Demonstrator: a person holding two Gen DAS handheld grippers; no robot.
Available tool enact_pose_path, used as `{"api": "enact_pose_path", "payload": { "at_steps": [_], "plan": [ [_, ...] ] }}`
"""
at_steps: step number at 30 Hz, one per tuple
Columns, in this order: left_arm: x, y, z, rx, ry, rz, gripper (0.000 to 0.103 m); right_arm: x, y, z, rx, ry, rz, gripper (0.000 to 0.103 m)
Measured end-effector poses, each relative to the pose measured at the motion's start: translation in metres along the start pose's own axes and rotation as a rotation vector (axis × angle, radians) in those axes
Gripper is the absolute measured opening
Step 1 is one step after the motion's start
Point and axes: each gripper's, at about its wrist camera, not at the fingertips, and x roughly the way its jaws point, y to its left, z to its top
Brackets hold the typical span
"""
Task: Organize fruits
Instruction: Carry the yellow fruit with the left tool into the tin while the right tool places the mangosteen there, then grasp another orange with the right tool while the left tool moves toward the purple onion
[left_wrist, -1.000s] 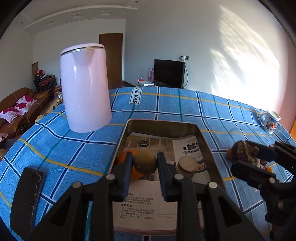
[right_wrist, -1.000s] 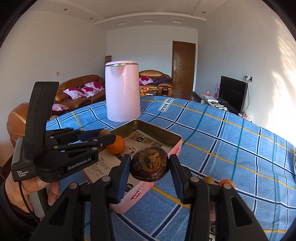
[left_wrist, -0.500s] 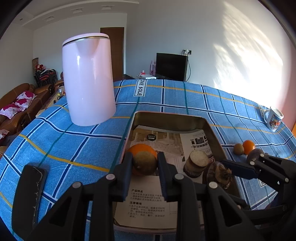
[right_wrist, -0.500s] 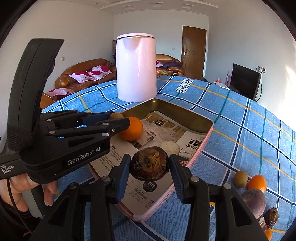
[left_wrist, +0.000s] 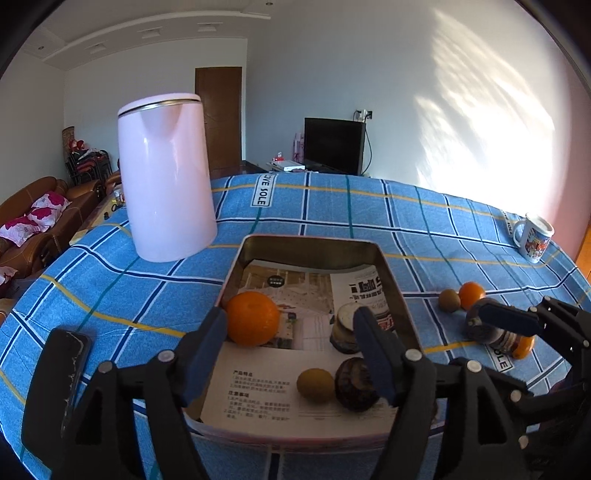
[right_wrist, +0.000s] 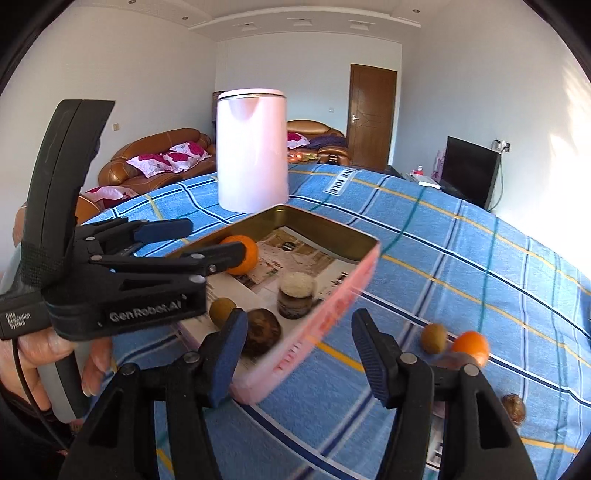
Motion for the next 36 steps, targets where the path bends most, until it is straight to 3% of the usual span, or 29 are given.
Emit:
{"api": "enact_pose_path", "payload": {
  "at_steps": [7,10,15,21,30,36],
  "plan": [
    [0.001,-0.051,-0.001,0.062,0.014,-0.101,0.076,-0.047,-0.079,-0.04,0.1,0.033,-0.213,0.061],
    [0.004,-0.073,-0.002,0.097,0.022,-0.129,0.076,-0.057,-0.104,-0.055,0.151,0.056,-0.257,0.061],
    [0.01,-0.095,-0.002,0.123,0.048,-0.164,0.076,-0.064,-0.124,-0.065,0.229,0.069,-0.2,0.061],
    [0.015,-0.11,-0.002,0.147,0.065,-0.179,0.076,-0.05,-0.121,-0.067,0.222,0.139,-0.172,0.061],
    [0.023,-0.127,-0.005,0.178,0.101,-0.22,0.076,-0.03,-0.125,-0.073,0.233,0.239,-0.105,0.047],
    [0.028,-0.139,-0.005,0.197,0.12,-0.244,0.076,-0.04,-0.122,-0.07,0.215,0.198,-0.17,0.043]
  ]
}}
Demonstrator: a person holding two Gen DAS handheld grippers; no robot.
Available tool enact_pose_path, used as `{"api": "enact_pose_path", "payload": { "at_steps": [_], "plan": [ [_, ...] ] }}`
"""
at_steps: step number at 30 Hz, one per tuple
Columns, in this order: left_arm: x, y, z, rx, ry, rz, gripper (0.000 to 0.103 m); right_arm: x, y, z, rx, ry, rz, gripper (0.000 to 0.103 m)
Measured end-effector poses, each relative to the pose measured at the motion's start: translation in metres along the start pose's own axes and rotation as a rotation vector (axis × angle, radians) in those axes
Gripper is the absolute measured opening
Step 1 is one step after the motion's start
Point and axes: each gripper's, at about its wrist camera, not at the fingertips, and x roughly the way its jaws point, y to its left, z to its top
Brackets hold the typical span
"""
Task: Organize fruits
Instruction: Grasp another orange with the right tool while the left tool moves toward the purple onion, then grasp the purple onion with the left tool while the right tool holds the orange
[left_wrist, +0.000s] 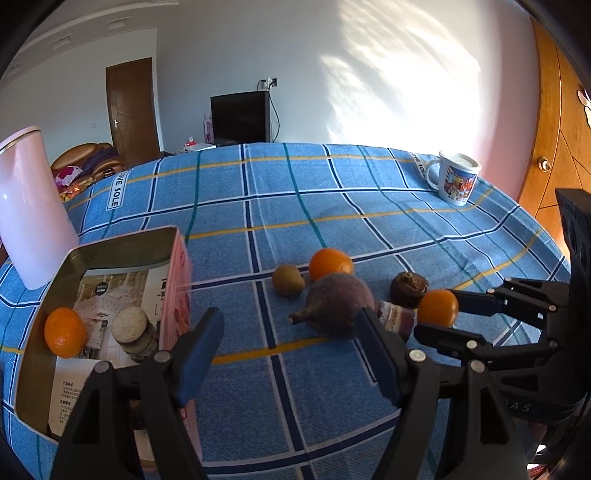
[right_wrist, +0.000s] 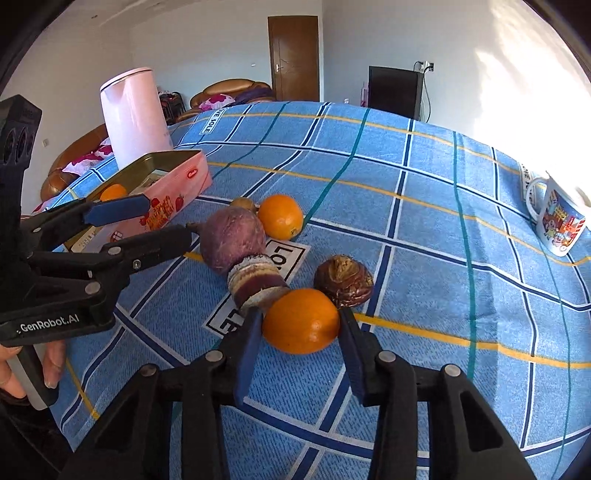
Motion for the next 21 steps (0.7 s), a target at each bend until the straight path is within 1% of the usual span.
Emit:
{"api": "enact_pose_path", "payload": {
  "at_steps": [3,9,12,15,16,17,18,19,21],
  "plan": [
    [0.004,-0.006,0.003,0.01,0.006,-0.015,0.076,-0.009,-0.006,0.006,0.03,-0.039,-0.041,0.043],
    [0.022,-0.014,0.008,0.006,0.049,-0.045,0.076,-0.007,-0.015,0.013,0.055,-0.071,-0.165,0.043],
    [0.031,-0.013,0.011,-0.013,0.066,-0.072,0.076,-0.005,-0.019,0.011,0.088,-0.075,-0.15,0.043],
    [0.037,-0.012,0.015,-0.035,0.08,-0.096,0.076,-0.007,-0.015,0.012,0.072,-0.087,-0.157,0.043],
    [0.038,-0.012,0.015,-0.041,0.08,-0.109,0.074,-0.006,-0.014,0.012,0.064,-0.085,-0.161,0.043],
    [0.038,-0.012,0.014,-0.044,0.078,-0.125,0.068,-0.006,-0.013,0.012,0.058,-0.084,-0.16,0.043],
    [0.038,-0.012,0.014,-0.05,0.077,-0.146,0.064,-0.005,-0.012,0.012,0.057,-0.084,-0.157,0.043],
    [0.038,-0.012,0.014,-0.056,0.076,-0.159,0.057,-0.006,-0.012,0.012,0.056,-0.085,-0.155,0.043],
    [0.035,-0.014,0.013,-0.042,0.071,-0.154,0.056,-0.007,-0.012,0.012,0.056,-0.093,-0.154,0.043]
  ]
}}
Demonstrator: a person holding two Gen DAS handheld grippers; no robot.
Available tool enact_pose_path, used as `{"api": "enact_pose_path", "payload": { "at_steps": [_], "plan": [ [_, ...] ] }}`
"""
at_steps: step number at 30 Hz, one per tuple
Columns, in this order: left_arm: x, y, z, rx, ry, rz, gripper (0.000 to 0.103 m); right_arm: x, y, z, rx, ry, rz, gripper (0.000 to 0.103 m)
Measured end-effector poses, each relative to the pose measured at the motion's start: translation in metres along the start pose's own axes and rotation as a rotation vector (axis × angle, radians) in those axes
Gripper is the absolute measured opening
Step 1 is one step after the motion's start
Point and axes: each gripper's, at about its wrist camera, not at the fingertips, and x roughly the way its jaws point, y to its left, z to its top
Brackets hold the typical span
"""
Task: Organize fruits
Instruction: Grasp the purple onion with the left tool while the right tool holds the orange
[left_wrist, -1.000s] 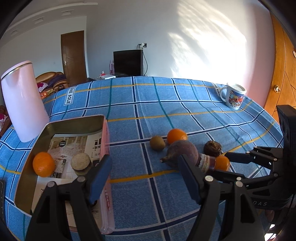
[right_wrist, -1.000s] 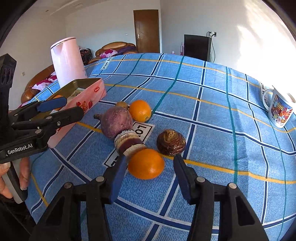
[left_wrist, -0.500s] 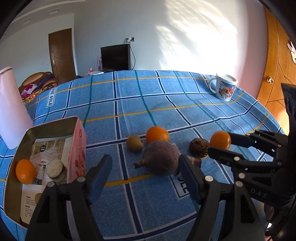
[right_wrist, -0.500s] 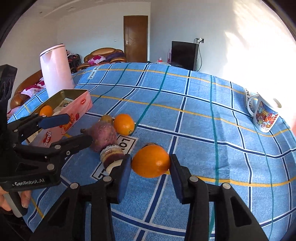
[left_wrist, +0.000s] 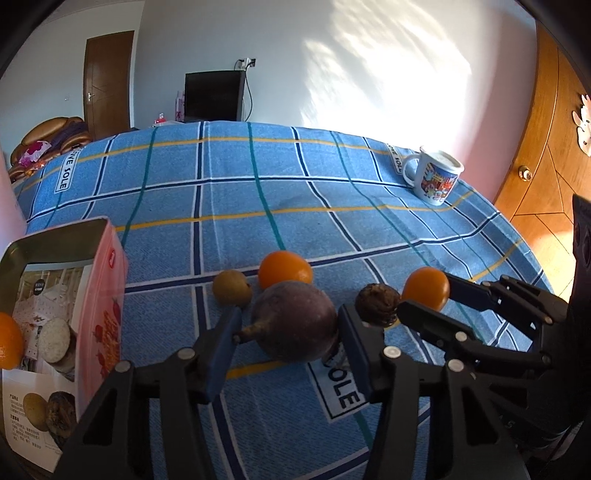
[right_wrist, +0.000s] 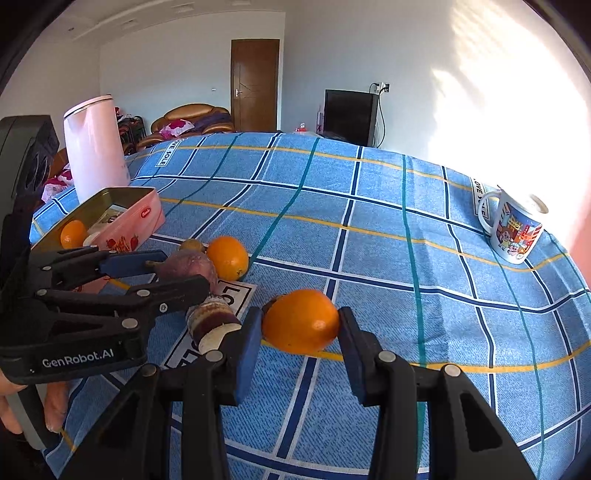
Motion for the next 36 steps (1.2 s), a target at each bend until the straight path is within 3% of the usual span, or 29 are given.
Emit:
{"api": "enact_pose_path", "payload": {
  "at_steps": [16,18,22,24,25,31,36],
  "plan": [
    [-0.01,0.002,-0.002,0.008,-0.034,0.001,0.05,-0.015,-0.003,-0.002,0.015,-0.086,0.045,0.043],
    [-0.01,0.003,-0.002,0.003,-0.031,0.001,0.052,-0.014,-0.002,-0.001,0.015,-0.08,0.045,0.043],
    [-0.002,0.006,-0.002,-0.012,0.006,0.025,0.066,-0.013,-0.002,-0.001,0.015,-0.078,0.046,0.043],
    [-0.003,0.008,-0.003,-0.015,0.008,0.001,0.061,-0.013,-0.003,-0.001,0.017,-0.078,0.047,0.043],
    [-0.003,0.007,-0.003,-0.009,0.007,-0.015,0.053,-0.013,-0.003,-0.002,0.019,-0.077,0.048,0.043],
    [-0.006,0.005,-0.003,-0.003,-0.003,-0.017,0.051,-0.014,-0.004,-0.001,0.021,-0.083,0.049,0.043],
    [-0.018,-0.001,-0.004,0.025,-0.063,0.0,0.049,-0.022,-0.005,-0.003,0.023,-0.122,0.062,0.043]
  ]
}}
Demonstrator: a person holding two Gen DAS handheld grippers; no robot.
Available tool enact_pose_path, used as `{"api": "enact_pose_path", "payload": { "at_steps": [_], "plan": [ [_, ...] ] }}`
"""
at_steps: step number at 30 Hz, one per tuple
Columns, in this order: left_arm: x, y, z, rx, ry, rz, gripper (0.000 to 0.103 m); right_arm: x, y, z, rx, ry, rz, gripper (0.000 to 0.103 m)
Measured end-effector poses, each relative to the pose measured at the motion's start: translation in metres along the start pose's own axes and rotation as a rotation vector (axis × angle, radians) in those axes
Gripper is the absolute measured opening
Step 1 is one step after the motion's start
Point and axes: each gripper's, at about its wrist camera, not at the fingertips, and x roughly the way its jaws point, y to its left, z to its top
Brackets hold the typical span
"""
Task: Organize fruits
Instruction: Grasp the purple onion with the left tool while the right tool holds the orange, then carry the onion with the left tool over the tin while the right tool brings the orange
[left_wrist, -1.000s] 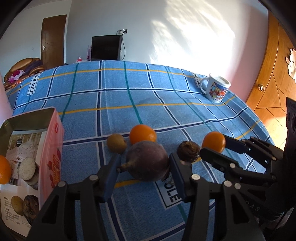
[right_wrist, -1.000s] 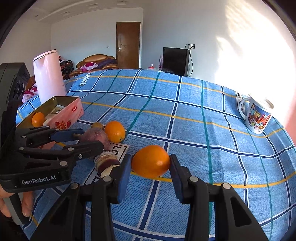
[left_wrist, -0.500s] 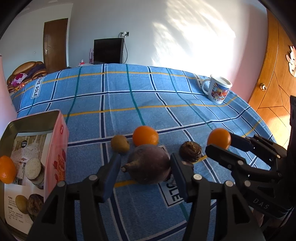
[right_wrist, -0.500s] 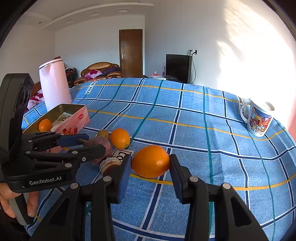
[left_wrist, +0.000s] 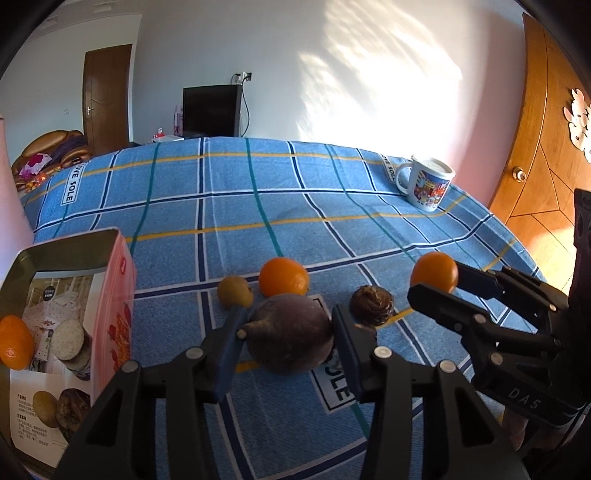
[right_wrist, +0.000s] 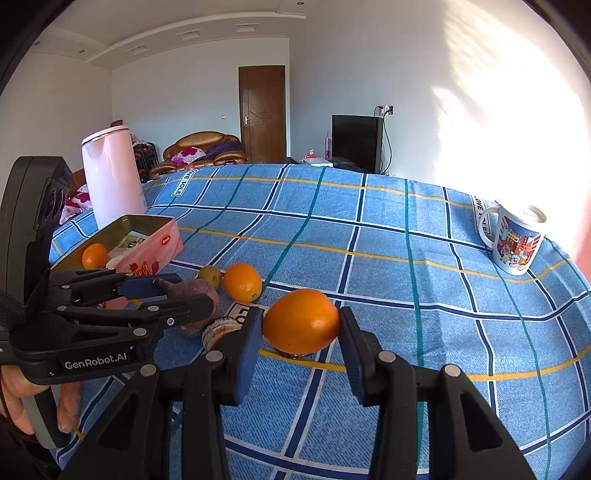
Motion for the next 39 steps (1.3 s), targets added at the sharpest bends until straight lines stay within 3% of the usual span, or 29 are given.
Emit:
{"api": "enact_pose_path", "payload": {
  "at_steps": [39],
  "plan": [
    [-0.044,-0.014,-0.009,0.071,-0.235,0.11,0.049,-0.039,0.002,-0.004,-0.002,-0.211,0.036,0.043]
  ]
}}
